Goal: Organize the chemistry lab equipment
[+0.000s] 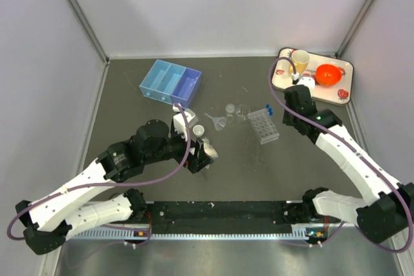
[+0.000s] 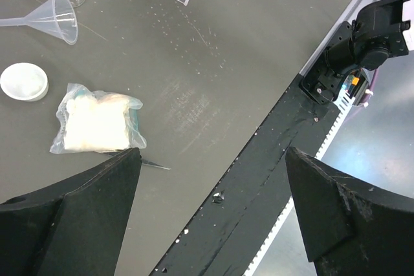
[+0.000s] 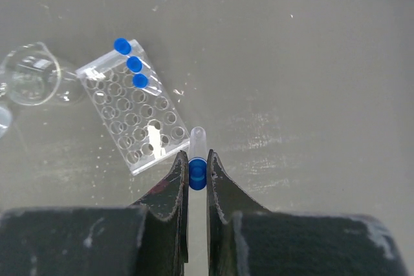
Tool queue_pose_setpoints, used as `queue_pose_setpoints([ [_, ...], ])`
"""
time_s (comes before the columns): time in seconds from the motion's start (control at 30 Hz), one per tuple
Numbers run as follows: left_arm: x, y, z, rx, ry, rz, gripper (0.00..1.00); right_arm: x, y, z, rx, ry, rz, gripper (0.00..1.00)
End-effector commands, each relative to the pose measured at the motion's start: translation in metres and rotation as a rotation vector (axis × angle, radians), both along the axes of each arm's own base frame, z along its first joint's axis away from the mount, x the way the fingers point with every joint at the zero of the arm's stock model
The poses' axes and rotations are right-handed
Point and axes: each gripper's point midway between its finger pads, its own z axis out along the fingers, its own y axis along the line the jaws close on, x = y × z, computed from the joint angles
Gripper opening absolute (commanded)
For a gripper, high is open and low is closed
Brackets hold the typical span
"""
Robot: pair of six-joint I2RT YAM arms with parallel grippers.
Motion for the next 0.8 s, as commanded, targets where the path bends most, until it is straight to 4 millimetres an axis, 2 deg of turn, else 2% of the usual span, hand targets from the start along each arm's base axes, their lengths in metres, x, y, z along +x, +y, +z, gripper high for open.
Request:
queue_pose_setpoints([
  [0.0, 0.005, -0.004, 0.005, -0.018, -0.031, 0.0, 0.99, 0.02, -0.004, 0.004, -0.004, -0.022, -0.072, 0.0],
  [0.4, 0.003, -0.006, -0.002, -0.016, -0.017, -0.015, 0.99, 0.046, 0.013, -0.029, 0.044, 0.03, -0.057, 0.0],
  [0.77, 0.003, -0.009, -0.004, -0.018, -0.005, -0.016, 0.99, 0.058, 0.03, -0.047, 0.084, 0.056, -0.02, 0.0],
])
